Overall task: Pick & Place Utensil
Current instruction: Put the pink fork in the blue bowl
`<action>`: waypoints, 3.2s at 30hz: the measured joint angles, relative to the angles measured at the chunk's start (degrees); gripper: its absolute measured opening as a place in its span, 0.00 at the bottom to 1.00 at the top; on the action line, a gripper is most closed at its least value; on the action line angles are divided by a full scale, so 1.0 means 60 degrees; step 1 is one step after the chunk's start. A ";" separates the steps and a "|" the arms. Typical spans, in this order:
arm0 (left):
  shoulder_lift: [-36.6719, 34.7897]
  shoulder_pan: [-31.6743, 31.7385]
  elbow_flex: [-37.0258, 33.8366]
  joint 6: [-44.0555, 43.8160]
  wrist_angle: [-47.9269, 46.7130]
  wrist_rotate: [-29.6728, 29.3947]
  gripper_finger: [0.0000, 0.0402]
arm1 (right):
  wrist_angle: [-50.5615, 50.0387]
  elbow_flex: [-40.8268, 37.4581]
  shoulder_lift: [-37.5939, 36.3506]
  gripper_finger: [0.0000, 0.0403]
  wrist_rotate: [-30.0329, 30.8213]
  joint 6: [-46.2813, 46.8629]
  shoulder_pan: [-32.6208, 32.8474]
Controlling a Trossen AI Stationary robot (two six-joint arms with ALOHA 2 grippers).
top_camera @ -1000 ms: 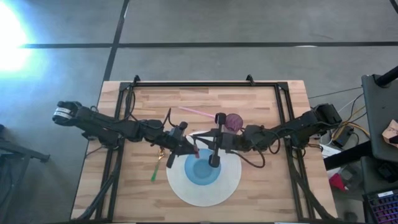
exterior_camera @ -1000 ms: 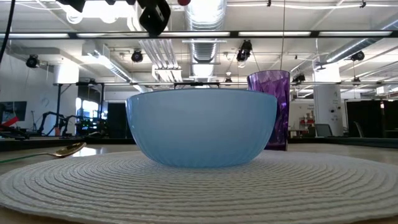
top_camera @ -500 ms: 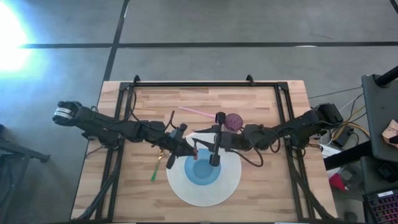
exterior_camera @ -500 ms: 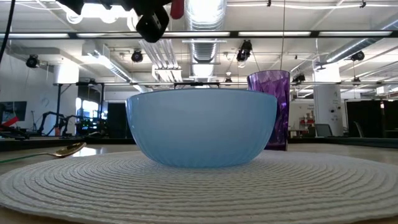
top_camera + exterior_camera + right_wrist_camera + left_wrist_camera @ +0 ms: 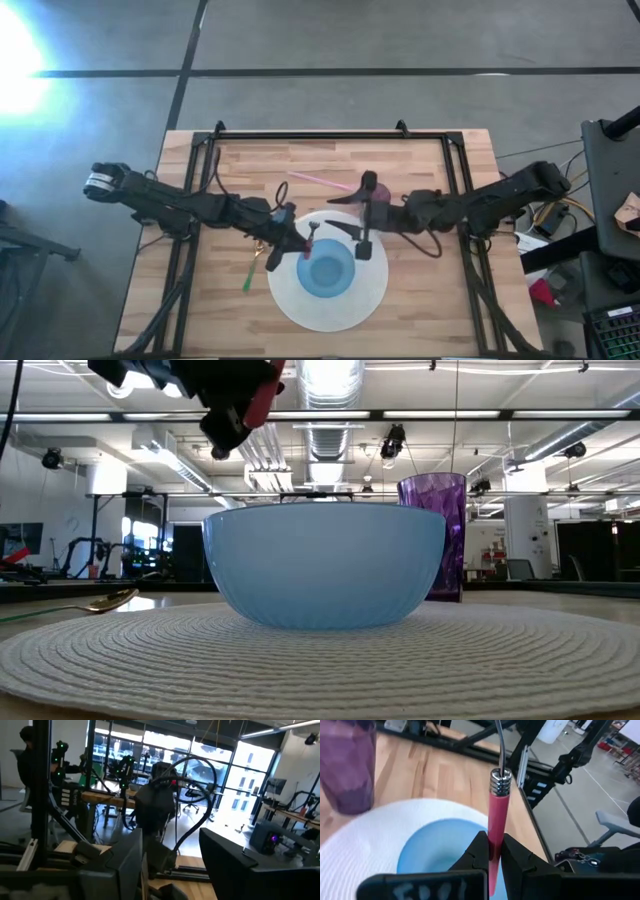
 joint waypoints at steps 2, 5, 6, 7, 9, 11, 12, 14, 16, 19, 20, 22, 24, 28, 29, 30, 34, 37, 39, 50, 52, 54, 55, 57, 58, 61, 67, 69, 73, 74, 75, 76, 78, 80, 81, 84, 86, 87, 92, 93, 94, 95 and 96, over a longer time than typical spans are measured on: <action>0.0000 0.0000 0.0000 -0.0197 -0.0194 0.0000 0.05 | -0.0269 -0.0002 -0.0244 0.49 -0.0005 0.0125 0.0005; -0.0002 0.0006 0.0190 -0.0487 -0.0889 0.0004 0.05 | -0.0967 -0.0006 -0.0620 0.48 -0.0007 0.0193 0.0005; -0.0002 0.0007 0.0327 -0.0552 -0.1254 0.0004 0.05 | -0.1229 -0.0010 -0.0722 0.48 -0.0004 0.0196 0.0005; -0.0005 0.0008 0.0478 -0.0608 -0.1646 0.0003 0.05 | -0.1522 -0.0010 -0.0849 0.48 -0.0006 0.0223 0.0005; -0.0011 0.0011 0.0837 -0.0694 -0.2550 0.0004 0.05 | -0.2084 -0.0017 -0.1051 0.48 -0.0007 0.0382 0.0005; -0.0011 0.0011 0.1221 -0.0747 -0.3587 0.0004 0.05 | -0.2614 -0.0025 -0.1256 0.49 -0.0011 0.0623 0.0005; -0.0004 0.0014 0.1424 -0.0752 -0.4059 0.0006 0.05 | -0.2873 -0.0028 -0.1342 0.49 -0.0018 0.0742 0.0005; -0.0004 0.0024 0.1828 -0.0803 -0.4961 0.0007 0.05 | -0.3297 -0.0028 -0.1469 0.49 -0.0018 0.0912 0.0005; -0.0002 0.0045 0.2168 -0.0931 -0.5777 0.0007 0.05 | -0.3673 -0.0031 -0.1555 0.49 -0.0021 0.1078 0.0005; 0.0011 0.0117 0.2684 -0.1246 -0.6635 0.0127 0.05 | -0.4001 -0.0031 -0.1552 0.49 -0.0033 0.1320 0.0005; 0.0011 0.0134 0.2869 -0.1331 -0.6851 0.0265 0.05 | -0.4094 -0.0031 -0.1526 0.49 -0.0033 0.1338 0.0004; 0.0011 0.0160 0.3183 -0.1488 -0.7116 0.0597 0.05 | -0.4220 -0.0031 -0.1440 0.49 -0.0033 0.1336 0.0001; 0.0011 0.0161 0.3443 -0.1691 -0.7373 0.0991 0.05 | -0.4407 -0.0031 -0.1334 0.49 -0.0033 0.1319 0.0001; 0.0011 0.0186 0.3838 -0.2102 -0.7629 0.1822 0.05 | -0.4624 -0.0035 -0.1212 0.49 -0.0051 0.1367 0.0003; 0.0011 0.0186 0.3884 -0.2213 -0.7724 0.1969 0.05 | -0.4744 -0.0035 -0.1205 0.49 -0.0087 0.1374 0.0011; 0.0015 0.0185 0.3914 -0.2311 -0.7807 0.2093 0.05 | -0.4910 -0.0039 -0.1205 0.49 -0.0152 0.1377 0.0034; 0.0015 0.0186 0.3847 -0.2752 -0.7822 0.2622 0.05 | -0.5293 -0.0039 -0.1222 0.49 -0.0688 0.1544 0.0045; 0.0087 0.0186 0.3682 -0.3169 -0.7855 0.2974 0.05 | -0.5380 -0.0039 -0.1222 0.49 -0.1141 0.1839 0.0045; 0.0138 0.0186 0.3551 -0.3318 -0.7870 0.3260 0.05 | -0.5375 -0.0039 -0.1216 0.49 -0.1435 0.2102 0.0045; 0.0940 0.0177 0.3453 -0.3723 -0.8007 0.3456 0.05 | -0.5542 -0.0383 -0.1209 0.48 -0.1643 0.3512 0.0310; 0.1113 0.0175 0.3453 -0.3748 -0.8001 0.3638 0.05 | -0.5548 -0.0484 -0.1209 0.48 -0.1619 0.3660 0.0399; 0.1303 0.0175 0.3453 -0.3807 -0.8015 0.3922 0.05 | -0.5537 -0.0530 -0.1202 0.48 -0.1619 0.3803 0.0486; 0.1412 0.0175 0.3453 -0.3866 -0.8018 0.4070 0.05 | -0.5540 -0.0545 -0.1202 0.48 -0.1617 0.3849 0.0529; 0.1621 0.0171 0.3453 -0.4097 -0.8022 0.4361 0.05 | -0.5527 -0.0552 -0.1202 0.47 -0.1620 0.3876 0.0629; 0.1731 0.0161 0.3453 -0.4245 -0.8023 0.4506 0.05 | -0.5519 -0.0553 -0.1202 0.47 -0.1617 0.3876 0.0669; 0.2018 0.0131 0.3453 -0.4633 -0.7996 0.5103 0.05 | -0.5512 -0.0556 -0.1202 0.46 -0.1614 0.3869 0.0811; 0.2657 0.0133 0.3453 -0.5860 -0.7676 0.6095 0.05 | -0.5520 -0.0597 -0.1202 0.45 -0.1616 0.3711 0.1045; 0.2863 0.0131 0.3453 -0.6264 -0.7433 0.6508 0.05 | -0.5607 -0.0614 -0.1202 0.45 -0.1612 0.3507 0.1123; 0.3182 0.0151 0.3450 -0.7078 -0.6772 0.7165 0.05 | -0.6110 -0.0614 -0.1205 0.45 -0.1614 0.3247 0.1239; 0.3225 0.0166 0.3450 -0.7231 -0.6602 0.7320 0.05 | -0.6234 -0.0617 -0.1205 0.45 -0.1616 0.3216 0.1240; 0.3275 0.0185 0.3450 -0.7350 -0.6489 0.7433 0.05 | -0.6337 -0.0618 -0.1205 0.44 -0.1617 0.3190 0.1240; 0.3332 0.0207 0.3450 -0.7510 -0.6356 0.7540 0.05 | -0.6433 -0.0618 -0.1205 0.44 -0.1615 0.3185 0.1236; 0.3427 0.0256 0.3450 -0.7864 -0.6120 0.7614 0.06 | -0.6611 -0.0624 -0.1205 0.44 -0.1610 0.3146 0.1233; 0.3541 0.0333 0.3450 -0.8136 -0.5945 0.7617 0.07 | -0.6623 -0.0633 -0.1205 0.44 -0.1614 0.3045 0.1233; 0.3614 0.0377 0.3450 -0.8200 -0.5804 0.7615 0.07 | -0.6627 -0.0636 -0.1205 0.44 -0.1614 0.2993 0.1236; 0.3812 0.0509 0.3446 -0.8405 -0.5628 0.7620 0.07 | -0.6710 -0.0636 -0.1205 0.45 -0.1614 0.2855 0.1236; 0.3904 0.0607 0.3446 -0.8699 -0.5552 0.7691 0.06 | -0.6805 -0.0641 -0.1205 0.44 -0.1612 0.2794 0.1236; 0.3945 0.0648 0.3446 -0.8851 -0.5552 0.7712 0.06 | -0.6817 -0.0643 -0.1205 0.44 -0.1614 0.2796 0.1236; 0.4142 0.0790 0.3446 -0.9874 -0.5490 0.7957 0.07 | -0.6980 -0.0662 -0.1205 0.42 -0.1614 0.2791 0.1236; 0.4211 0.0802 0.3446 -1.0049 -0.5486 0.7978 0.07 | -0.7049 -0.0662 -0.1205 0.42 -0.1614 0.2791 0.1236; 0.4305 0.0816 0.3446 -1.0190 -0.5457 0.7982 0.07 | -0.7102 -0.0662 -0.1209 0.42 -0.1611 0.2786 0.1236; 0.4407 0.0817 0.3446 -1.0284 -0.5398 0.7987 0.07 | -0.7156 -0.0662 -0.1209 0.41 -0.1610 0.2772 0.1236; 0.4507 0.0820 0.3446 -1.0335 -0.5338 0.8026 0.07 | -0.7213 -0.0662 -0.1208 0.41 -0.1612 0.2754 0.1236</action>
